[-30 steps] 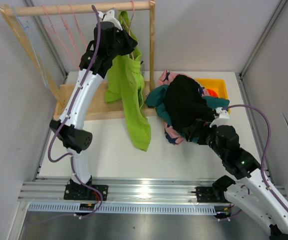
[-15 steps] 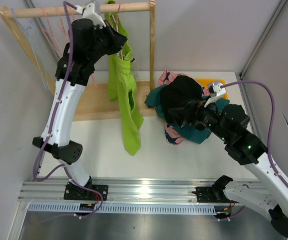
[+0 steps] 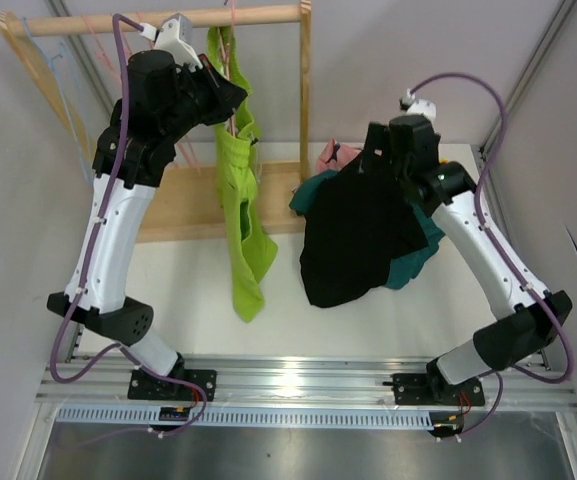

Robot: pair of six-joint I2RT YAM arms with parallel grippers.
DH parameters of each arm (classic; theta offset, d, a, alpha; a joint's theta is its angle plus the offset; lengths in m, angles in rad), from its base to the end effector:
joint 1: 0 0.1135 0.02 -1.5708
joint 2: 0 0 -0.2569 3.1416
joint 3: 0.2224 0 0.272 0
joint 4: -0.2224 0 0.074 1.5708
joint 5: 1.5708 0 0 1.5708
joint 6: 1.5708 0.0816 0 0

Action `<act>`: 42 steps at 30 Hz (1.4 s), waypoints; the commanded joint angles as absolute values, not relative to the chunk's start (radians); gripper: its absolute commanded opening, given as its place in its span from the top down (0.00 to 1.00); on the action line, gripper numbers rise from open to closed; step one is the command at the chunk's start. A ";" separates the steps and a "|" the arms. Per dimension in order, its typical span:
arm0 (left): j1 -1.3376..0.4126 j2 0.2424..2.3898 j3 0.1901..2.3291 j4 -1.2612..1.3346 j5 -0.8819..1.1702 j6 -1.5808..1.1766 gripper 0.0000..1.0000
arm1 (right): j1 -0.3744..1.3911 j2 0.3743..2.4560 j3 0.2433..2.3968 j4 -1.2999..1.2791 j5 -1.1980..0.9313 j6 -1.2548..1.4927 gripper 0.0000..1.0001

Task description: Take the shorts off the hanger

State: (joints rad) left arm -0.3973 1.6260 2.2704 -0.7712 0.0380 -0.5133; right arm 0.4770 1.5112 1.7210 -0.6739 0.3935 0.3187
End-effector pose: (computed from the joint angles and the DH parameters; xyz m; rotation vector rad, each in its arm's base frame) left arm 0.3349 -0.1439 0.5577 -0.0721 1.7475 -0.7070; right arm 0.3566 0.1491 0.4170 0.0867 1.9968 0.1102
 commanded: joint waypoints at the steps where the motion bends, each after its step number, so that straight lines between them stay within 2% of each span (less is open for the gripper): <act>1: -0.403 1.519 2.235 -0.681 0.058 -0.466 1.00 | 0.564 1.303 1.562 -0.594 0.256 0.356 0.01; 5: -0.403 1.497 2.177 -0.670 0.054 -0.460 1.00 | 0.873 1.290 1.560 -0.505 0.291 0.379 0.01; 9: -0.403 1.482 2.143 -0.649 0.058 -0.469 1.00 | 1.076 1.347 1.638 -0.491 0.402 0.374 0.01; 12: -0.403 1.477 2.137 -0.652 0.048 -0.462 1.00 | 1.165 1.393 1.710 -0.476 0.423 0.373 0.01; 22: -0.402 1.462 2.140 -0.650 0.057 -0.468 1.00 | 1.212 1.629 1.923 -0.465 0.433 0.344 0.01; 28: -0.402 1.471 2.187 -0.669 0.071 -0.476 1.00 | 1.212 1.713 1.939 -0.465 0.465 0.373 0.01; 30: -0.400 1.476 2.206 -0.675 0.064 -0.469 1.00 | 1.218 1.718 1.925 -0.466 0.466 0.385 0.04; 31: -0.399 1.483 2.215 -0.678 0.064 -0.466 1.00 | 1.219 1.712 1.896 -0.462 0.466 0.394 0.09; 32: -0.394 1.489 2.238 -0.690 0.067 -0.465 1.00 | 1.232 1.703 1.875 -0.453 0.466 0.400 0.25; 34: -0.388 1.503 2.253 -0.703 0.072 -0.466 1.00 | 1.244 1.683 1.800 -0.422 0.480 0.410 0.43; 35: -0.385 1.503 2.259 -0.703 0.074 -0.469 1.00 | 1.249 1.655 1.769 -0.408 0.489 0.416 0.69; 37: -0.382 1.500 2.250 -0.698 0.072 -0.469 1.00 | 1.264 1.626 1.682 -0.361 0.498 0.423 0.99; 42: -0.364 1.500 2.253 -0.695 0.071 -0.462 1.00 | 1.362 1.537 1.566 -0.325 0.601 0.420 1.00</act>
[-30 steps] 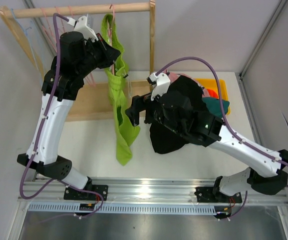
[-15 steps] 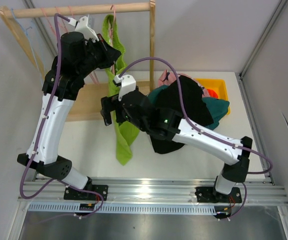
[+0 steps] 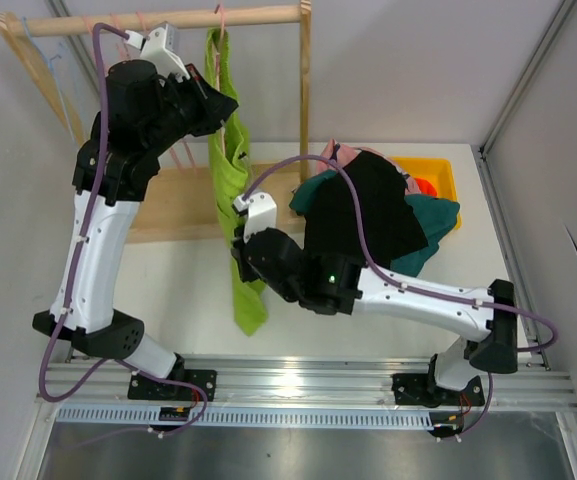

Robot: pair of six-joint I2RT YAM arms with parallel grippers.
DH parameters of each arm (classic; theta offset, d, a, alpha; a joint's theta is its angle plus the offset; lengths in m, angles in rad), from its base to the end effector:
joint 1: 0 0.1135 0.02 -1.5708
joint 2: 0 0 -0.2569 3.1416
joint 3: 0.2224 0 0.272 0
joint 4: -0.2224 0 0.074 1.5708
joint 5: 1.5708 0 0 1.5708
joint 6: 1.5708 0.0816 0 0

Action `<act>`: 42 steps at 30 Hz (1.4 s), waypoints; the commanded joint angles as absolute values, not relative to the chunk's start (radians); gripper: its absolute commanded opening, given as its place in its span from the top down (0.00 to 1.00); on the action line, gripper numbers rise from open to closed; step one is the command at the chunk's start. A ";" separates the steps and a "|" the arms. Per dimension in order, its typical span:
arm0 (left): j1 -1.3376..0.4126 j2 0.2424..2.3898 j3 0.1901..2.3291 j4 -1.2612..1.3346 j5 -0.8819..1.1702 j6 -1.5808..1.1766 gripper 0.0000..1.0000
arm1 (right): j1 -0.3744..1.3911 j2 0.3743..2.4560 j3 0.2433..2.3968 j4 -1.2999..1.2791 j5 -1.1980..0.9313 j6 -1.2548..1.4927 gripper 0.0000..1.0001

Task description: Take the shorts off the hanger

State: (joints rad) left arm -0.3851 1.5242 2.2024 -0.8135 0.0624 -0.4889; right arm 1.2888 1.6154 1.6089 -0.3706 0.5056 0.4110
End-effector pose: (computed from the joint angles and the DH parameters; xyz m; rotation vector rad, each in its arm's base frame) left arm 0.3048 -0.1291 0.5623 -0.0433 1.7559 -0.6985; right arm 0.1583 0.4042 0.3749 -0.5120 1.8856 0.6542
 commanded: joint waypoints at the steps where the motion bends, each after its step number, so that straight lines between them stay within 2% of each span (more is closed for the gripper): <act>1: -0.359 1.502 2.264 -0.698 0.071 -0.459 1.00 | 1.415 1.526 1.554 -0.331 0.629 0.423 1.00; 9: -0.281 1.549 2.348 -0.726 0.078 -0.440 1.00 | 1.655 1.486 1.436 -0.339 0.853 0.530 1.00; 14: -0.267 1.552 2.353 -0.749 0.103 -0.448 1.00 | 1.641 1.523 1.442 -0.308 0.877 0.505 1.00; 19: -0.273 1.449 2.245 -0.785 0.189 -0.486 1.00 | 1.482 1.537 1.517 -0.252 0.790 0.370 1.00; 27: -0.290 1.137 1.818 -0.871 0.316 -0.505 1.00 | 1.111 1.572 1.801 -0.265 0.651 0.147 1.00; 30: -0.290 1.013 1.720 -0.884 0.322 -0.506 1.00 | 1.049 1.539 1.861 -0.290 0.638 0.126 1.00; 37: -0.290 0.890 1.678 -0.930 0.313 -0.488 1.00 | 0.945 1.424 1.882 -0.169 0.634 -0.011 1.00; 42: -0.290 0.851 1.608 -0.913 0.328 -0.479 1.00 | 0.804 1.463 2.064 -0.166 0.608 -0.098 1.00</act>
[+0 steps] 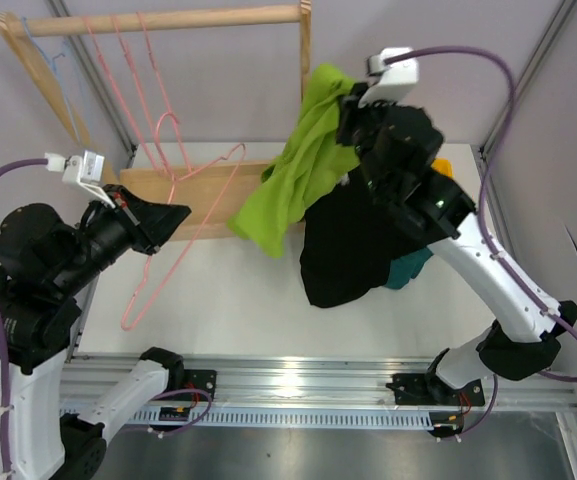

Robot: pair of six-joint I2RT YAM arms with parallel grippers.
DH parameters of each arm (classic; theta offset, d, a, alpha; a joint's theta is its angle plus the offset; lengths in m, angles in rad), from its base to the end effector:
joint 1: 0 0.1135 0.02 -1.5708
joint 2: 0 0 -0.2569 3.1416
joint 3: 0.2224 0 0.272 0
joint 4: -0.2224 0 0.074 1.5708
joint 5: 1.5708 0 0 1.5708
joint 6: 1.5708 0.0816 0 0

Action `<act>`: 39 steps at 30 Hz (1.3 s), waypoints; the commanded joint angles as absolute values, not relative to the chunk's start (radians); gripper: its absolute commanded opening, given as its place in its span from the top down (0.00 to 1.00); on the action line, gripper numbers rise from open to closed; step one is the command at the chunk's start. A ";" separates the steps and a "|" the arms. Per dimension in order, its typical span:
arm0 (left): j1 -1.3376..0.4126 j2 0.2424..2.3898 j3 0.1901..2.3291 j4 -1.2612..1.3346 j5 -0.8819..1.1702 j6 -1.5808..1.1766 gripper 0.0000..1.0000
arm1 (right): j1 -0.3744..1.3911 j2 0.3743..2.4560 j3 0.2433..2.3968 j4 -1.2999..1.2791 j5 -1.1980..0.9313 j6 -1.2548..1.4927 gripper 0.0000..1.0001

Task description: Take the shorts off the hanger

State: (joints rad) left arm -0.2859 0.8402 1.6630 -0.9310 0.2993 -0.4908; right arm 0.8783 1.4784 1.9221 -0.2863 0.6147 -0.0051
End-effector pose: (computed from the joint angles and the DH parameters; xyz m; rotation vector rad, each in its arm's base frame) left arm 0.1238 -0.0615 0.5237 0.0558 1.7430 -0.8283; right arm 0.2591 0.2386 0.5594 -0.1241 1.4431 0.2819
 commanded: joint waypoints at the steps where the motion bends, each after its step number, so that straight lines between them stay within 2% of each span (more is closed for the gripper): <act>1: -0.290 0.845 1.589 -0.902 0.330 -0.479 1.00 | 0.745 1.469 2.097 -0.173 0.598 -0.100 1.00; 8: -0.290 0.830 1.525 -0.879 0.342 -0.472 1.00 | 0.470 1.629 2.417 -0.271 0.500 -0.069 1.00; 13: -0.290 0.830 1.511 -0.868 0.318 -0.465 1.00 | 0.315 1.693 2.431 -0.291 0.414 0.030 1.00; 16: -0.290 0.844 1.513 -0.861 0.301 -0.460 1.00 | 0.253 1.671 2.292 -0.266 0.361 0.115 1.00; 17: -0.290 0.850 1.513 -0.858 0.293 -0.462 1.00 | 0.247 1.628 2.135 -0.233 0.351 0.130 1.00; 20: -0.291 0.856 1.500 -0.821 0.279 -0.475 1.00 | 0.244 1.539 1.880 -0.085 0.299 0.185 1.00; 21: -0.291 0.867 1.500 -0.813 0.275 -0.479 1.00 | 0.244 1.525 1.735 -0.036 0.273 0.218 1.00; 27: -0.291 0.942 1.546 -0.767 0.230 -0.479 1.00 | 0.297 1.384 1.218 0.153 0.245 0.371 1.00; 32: -0.291 1.026 1.644 -0.736 0.195 -0.472 1.00 | 0.426 1.301 0.982 0.207 0.351 0.431 1.00; 38: -0.291 1.172 1.781 -0.700 0.137 -0.468 1.00 | 0.457 1.227 0.744 0.253 0.339 0.534 1.00; 39: -0.291 1.195 1.840 -0.692 0.133 -0.468 1.00 | 0.448 1.233 0.747 0.220 0.269 0.532 0.95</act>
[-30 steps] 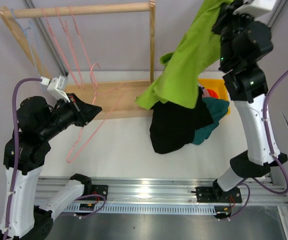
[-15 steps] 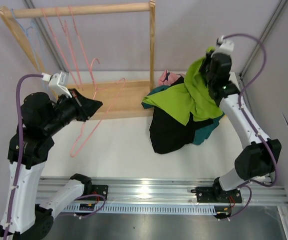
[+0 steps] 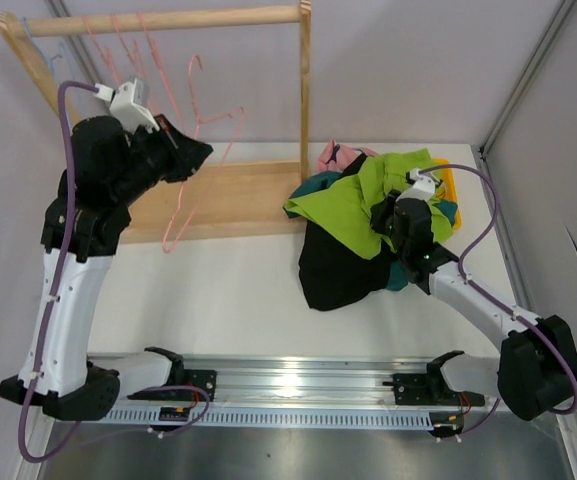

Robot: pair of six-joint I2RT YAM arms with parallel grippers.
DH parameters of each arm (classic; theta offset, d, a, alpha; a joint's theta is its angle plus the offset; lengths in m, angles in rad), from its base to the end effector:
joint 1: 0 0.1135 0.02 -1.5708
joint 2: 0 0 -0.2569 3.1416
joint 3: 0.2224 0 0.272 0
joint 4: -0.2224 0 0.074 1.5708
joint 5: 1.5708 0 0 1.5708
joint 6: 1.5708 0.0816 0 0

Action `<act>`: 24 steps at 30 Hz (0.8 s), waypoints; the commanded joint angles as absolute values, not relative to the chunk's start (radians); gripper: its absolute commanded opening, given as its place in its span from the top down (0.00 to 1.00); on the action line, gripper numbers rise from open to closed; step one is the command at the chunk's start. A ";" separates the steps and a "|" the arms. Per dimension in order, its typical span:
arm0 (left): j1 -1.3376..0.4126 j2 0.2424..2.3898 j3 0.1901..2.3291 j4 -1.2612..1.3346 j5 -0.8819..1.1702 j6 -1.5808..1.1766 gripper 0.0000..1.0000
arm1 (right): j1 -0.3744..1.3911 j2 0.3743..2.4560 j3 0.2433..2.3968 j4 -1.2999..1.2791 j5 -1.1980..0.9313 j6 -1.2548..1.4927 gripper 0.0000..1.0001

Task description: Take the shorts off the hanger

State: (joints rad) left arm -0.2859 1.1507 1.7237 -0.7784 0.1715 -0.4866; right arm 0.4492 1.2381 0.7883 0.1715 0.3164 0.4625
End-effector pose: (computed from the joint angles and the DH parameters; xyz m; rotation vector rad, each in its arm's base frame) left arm 0.2424 -0.0858 0.5108 -0.0559 1.8278 -0.7041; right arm 0.3234 0.1277 0.2534 0.2331 1.8342 0.3466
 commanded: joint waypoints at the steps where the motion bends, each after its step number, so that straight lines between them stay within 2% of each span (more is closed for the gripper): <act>1: -0.291 1.219 1.862 -0.687 0.132 -0.469 1.00 | 0.440 1.247 0.761 0.195 0.223 0.519 0.77; 2: -0.291 1.244 1.897 -0.686 0.129 -0.471 1.00 | 0.442 1.262 0.788 0.163 0.210 0.508 0.34; 3: -0.291 1.290 1.914 -0.686 0.126 -0.472 1.00 | 0.454 1.258 0.792 0.135 0.207 0.474 0.10; 4: -0.291 1.311 1.955 -0.681 0.123 -0.477 1.00 | 0.459 1.247 0.788 0.129 0.203 0.460 0.01; 12: -0.291 1.482 2.072 -0.611 0.081 -0.502 1.00 | 0.517 0.985 0.710 0.009 0.204 0.446 0.01; 19: -0.291 1.664 2.227 -0.528 0.054 -0.552 1.00 | 0.724 0.803 0.582 -0.070 0.285 0.475 0.01; 24: -0.291 1.750 2.348 -0.543 0.038 -0.560 1.00 | 0.853 0.779 0.568 -0.095 0.348 0.500 0.01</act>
